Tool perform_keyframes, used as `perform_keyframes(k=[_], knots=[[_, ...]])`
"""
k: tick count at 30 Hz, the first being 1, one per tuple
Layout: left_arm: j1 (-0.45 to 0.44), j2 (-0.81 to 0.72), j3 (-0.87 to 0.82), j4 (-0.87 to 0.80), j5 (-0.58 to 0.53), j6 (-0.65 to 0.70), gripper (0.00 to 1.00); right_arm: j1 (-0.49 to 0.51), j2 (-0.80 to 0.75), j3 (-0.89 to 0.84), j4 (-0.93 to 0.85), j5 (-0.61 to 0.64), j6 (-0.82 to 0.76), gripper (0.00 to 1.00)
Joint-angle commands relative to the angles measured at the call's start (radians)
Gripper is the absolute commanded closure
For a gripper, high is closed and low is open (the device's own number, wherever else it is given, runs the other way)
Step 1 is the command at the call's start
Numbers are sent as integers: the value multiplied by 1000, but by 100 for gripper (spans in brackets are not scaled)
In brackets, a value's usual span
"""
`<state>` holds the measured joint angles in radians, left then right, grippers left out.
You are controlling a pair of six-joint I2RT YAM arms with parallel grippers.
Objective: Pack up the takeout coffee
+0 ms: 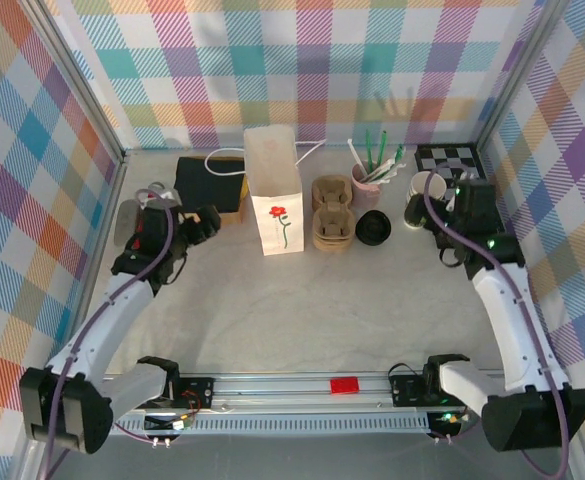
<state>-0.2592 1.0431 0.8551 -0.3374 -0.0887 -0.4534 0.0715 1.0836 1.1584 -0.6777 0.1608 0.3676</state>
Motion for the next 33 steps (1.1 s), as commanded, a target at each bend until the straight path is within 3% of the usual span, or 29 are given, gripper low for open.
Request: perform_keyframes(k=[1, 6, 11, 20, 29, 33], knots=[[-113, -88, 23, -176, -54, -10, 6, 1, 110, 125, -239, 79, -71, 8], [-231, -261, -100, -159, -5, -51, 9, 2, 259, 285, -331, 71, -124, 18], [-267, -414, -185, -162, 57, -58, 9, 11, 380, 378, -357, 88, -148, 24], [-287, -460, -198, -203, 77, -32, 10, 25, 560, 543, -377, 79, -209, 25], [-296, -427, -189, -173, 77, -37, 11, 37, 774, 747, -470, 115, -229, 40], [-299, -427, -180, -176, 77, -36, 11, 39, 818, 779, -480, 118, -242, 41]])
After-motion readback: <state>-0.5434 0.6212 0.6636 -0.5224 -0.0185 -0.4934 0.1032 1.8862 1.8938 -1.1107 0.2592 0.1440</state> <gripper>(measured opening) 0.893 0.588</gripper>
